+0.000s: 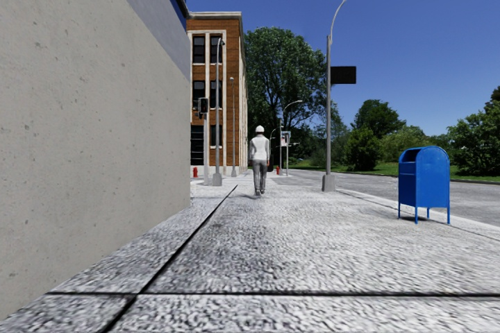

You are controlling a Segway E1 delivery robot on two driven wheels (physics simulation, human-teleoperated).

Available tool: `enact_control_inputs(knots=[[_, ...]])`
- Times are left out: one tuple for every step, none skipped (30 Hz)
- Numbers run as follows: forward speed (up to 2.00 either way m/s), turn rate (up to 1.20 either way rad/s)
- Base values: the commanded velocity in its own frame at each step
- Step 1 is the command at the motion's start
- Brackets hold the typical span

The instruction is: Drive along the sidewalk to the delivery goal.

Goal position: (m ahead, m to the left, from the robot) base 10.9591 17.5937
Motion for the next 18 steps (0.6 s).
enact_control_inputs(knots=[[2.0,0.0],[2.0,0.0],[2.0,0.0],[2.0,0.0],[2.0,0.0],[2.0,0.0],[2.0,0.0],[2.0,0.0],[2.0,0.0],[2.0,0.0],[2.0,0.0],[2.0,0.0],[2.0,0.0],[2.0,0.0],[2.0,0.0],[2.0,0.0],[2.0,0.0],[2.0,0.0]])
